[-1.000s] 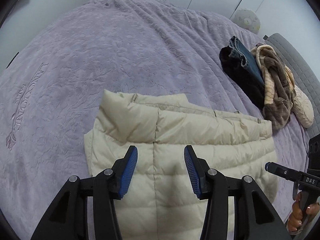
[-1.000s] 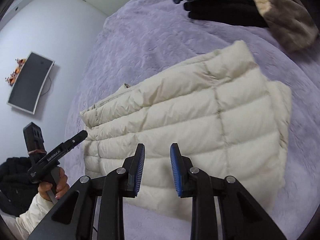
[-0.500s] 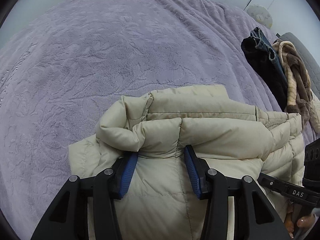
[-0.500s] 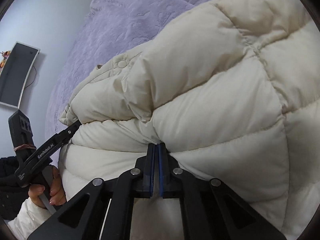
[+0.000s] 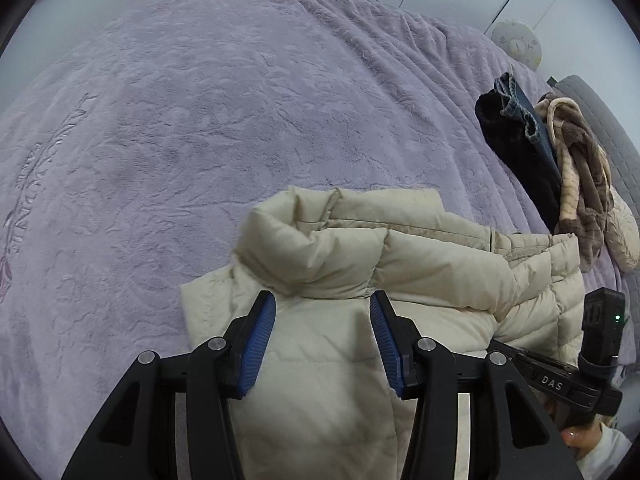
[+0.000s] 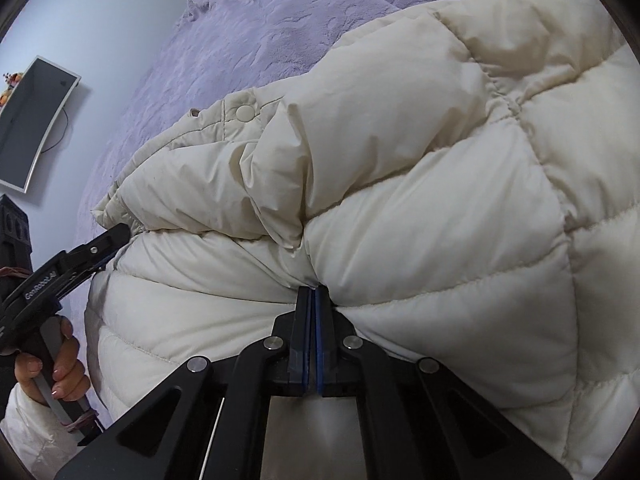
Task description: Fold large clothes
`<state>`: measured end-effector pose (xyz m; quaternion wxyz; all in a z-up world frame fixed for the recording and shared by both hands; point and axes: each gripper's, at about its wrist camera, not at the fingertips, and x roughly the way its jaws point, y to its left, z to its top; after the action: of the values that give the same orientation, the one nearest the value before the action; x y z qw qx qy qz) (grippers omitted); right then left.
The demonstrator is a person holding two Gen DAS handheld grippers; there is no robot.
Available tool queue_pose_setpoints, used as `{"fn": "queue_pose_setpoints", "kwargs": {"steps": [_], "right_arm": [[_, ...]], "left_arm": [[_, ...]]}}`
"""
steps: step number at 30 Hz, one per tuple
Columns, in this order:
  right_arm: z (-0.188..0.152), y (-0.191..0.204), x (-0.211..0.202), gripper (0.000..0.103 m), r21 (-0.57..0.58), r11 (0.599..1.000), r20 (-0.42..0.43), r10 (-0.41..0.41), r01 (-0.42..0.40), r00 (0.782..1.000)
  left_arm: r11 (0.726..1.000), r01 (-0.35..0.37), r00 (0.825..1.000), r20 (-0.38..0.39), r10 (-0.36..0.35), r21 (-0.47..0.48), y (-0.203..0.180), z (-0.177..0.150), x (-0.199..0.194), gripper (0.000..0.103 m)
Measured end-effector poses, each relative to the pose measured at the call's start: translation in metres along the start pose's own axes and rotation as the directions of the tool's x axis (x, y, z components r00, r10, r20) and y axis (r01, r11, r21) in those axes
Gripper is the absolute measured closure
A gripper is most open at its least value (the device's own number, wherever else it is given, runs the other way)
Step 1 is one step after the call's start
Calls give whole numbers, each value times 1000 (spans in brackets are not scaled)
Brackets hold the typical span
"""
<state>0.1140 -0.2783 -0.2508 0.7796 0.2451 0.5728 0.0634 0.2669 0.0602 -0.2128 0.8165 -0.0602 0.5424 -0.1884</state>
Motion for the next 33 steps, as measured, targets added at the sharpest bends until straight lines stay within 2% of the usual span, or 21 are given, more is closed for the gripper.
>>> {"fn": "queue_pose_setpoints", "kwargs": {"steps": [1,2,3,5,10,12,14,18,22,25,26,27,29,30,32,33], "right_arm": [[1,1,1,103,0,1000,0,0,0,1000],[1,1,1,103,0,1000,0,0,0,1000],[0,0,0,103,2,1000,0,0,0,1000],[0,-1,-1,103,2,1000,-1,0,0,1000],[1,2,4,103,1,1000,-1,-3,3,1000],[-2,0,1,103,0,1000,-1,-4,4,1000],[2,2,6,103,0,1000,0,-6,6,1000],[1,1,4,103,2,1000,1,-6,6,1000],[2,2,6,103,8,1000,-2,1,-1,1000],[3,-3,6,103,23,1000,-5,22,-21,1000],[3,-4,6,103,29,999,-6,27,-27,1000],[3,-5,6,103,33,999,-6,29,-29,1000],[4,-4,7,103,34,999,-6,25,-25,1000],[4,-4,7,103,37,999,-6,23,-23,1000],[5,-4,8,103,44,999,-7,21,-20,1000],[5,-3,9,103,46,999,-9,21,-20,1000]], "left_arm": [[1000,0,1000,0,0,-17,6,-1,-8,37],[999,-12,1000,9,12,-37,13,-2,-16,5],[998,-33,999,38,35,-54,19,-5,-25,0],[998,-21,999,46,23,-58,30,-8,-37,0],[994,27,997,-67,-35,-111,62,-22,-27,0],[987,82,989,-111,-98,-141,73,-29,-16,0],[970,155,973,-144,-183,-185,81,-36,-5,0],[927,308,916,-195,-349,-213,84,-41,15,0],[898,395,873,-226,-433,-193,73,-36,29,0],[893,417,858,-249,-448,-170,57,-32,38,0],[897,417,860,-255,-442,-149,50,-31,39,11],[901,416,860,-267,-434,-125,41,-31,39,38],[905,418,858,-292,-423,-84,24,-31,36,70],[905,420,861,-287,-420,-65,17,-30,29,78],[907,420,867,-280,-412,-34,2,-26,14,81],[901,433,862,-273,-426,-38,-5,-24,4,81]]}}
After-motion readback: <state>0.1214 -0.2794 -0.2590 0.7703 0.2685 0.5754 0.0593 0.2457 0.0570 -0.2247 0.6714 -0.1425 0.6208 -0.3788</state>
